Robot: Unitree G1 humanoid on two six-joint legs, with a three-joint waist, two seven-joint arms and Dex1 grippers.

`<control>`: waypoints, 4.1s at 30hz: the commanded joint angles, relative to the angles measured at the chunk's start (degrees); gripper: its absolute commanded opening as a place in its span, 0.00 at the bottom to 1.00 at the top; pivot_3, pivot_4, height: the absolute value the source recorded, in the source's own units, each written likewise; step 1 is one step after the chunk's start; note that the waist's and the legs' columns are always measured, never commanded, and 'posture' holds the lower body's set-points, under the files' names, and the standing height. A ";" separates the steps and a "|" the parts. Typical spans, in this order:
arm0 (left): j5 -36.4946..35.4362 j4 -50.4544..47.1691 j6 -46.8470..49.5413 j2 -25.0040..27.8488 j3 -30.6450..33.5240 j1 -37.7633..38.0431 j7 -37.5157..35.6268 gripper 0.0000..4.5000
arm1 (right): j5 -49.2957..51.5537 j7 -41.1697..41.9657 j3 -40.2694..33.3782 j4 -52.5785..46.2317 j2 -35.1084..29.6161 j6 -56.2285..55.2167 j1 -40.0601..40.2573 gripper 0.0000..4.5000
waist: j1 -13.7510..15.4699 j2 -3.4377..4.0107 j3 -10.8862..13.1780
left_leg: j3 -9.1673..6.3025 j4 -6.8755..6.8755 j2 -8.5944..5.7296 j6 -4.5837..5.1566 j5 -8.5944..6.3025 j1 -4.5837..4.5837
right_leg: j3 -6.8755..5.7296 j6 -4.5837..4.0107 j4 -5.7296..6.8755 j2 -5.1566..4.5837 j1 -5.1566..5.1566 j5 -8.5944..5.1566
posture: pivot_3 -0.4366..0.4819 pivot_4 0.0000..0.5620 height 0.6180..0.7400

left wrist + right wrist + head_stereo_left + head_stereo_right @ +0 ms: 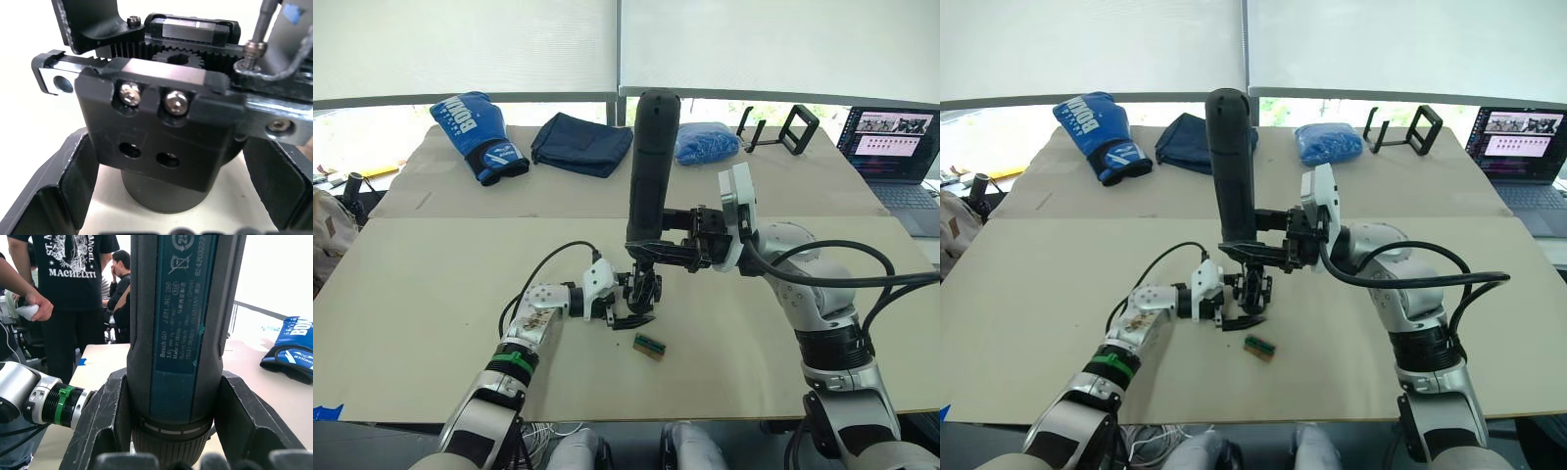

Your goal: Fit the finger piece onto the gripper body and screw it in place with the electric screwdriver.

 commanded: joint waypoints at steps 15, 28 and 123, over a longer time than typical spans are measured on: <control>0.96 1.75 -0.40 -0.13 -0.04 -1.16 0.67 0.53 | -0.16 -0.09 -0.02 -1.54 -0.46 -0.18 0.37 0.43 | 0.00 0.00 0.00 | -0.01 0.02 0.00 0.00 0.00 0.08 | 0.00 0.00 -0.01 -0.06 0.04 0.00 | 0.48 0.27 1.00; 1.74 1.88 -1.28 -0.56 -0.15 -0.61 1.36 0.53 | -1.12 -0.52 0.94 -1.34 -0.57 0.07 1.34 0.43 | 0.01 -0.01 -0.01 | -0.03 0.02 -0.01 0.01 0.00 0.17 | -0.03 -0.01 0.01 -0.21 0.10 0.00 | 0.48 0.27 1.00; -13.88 -13.86 0.59 20.10 14.56 17.14 -16.10 0.98 | 9.76 -5.32 -23.16 -24.08 -11.19 -10.85 31.19 0.43 | 0.56 -0.09 -0.04 | -0.05 -0.25 0.09 -0.05 0.01 -0.17 | -0.03 -0.18 0.00 -0.59 -0.51 -0.08 | 0.48 0.27 1.00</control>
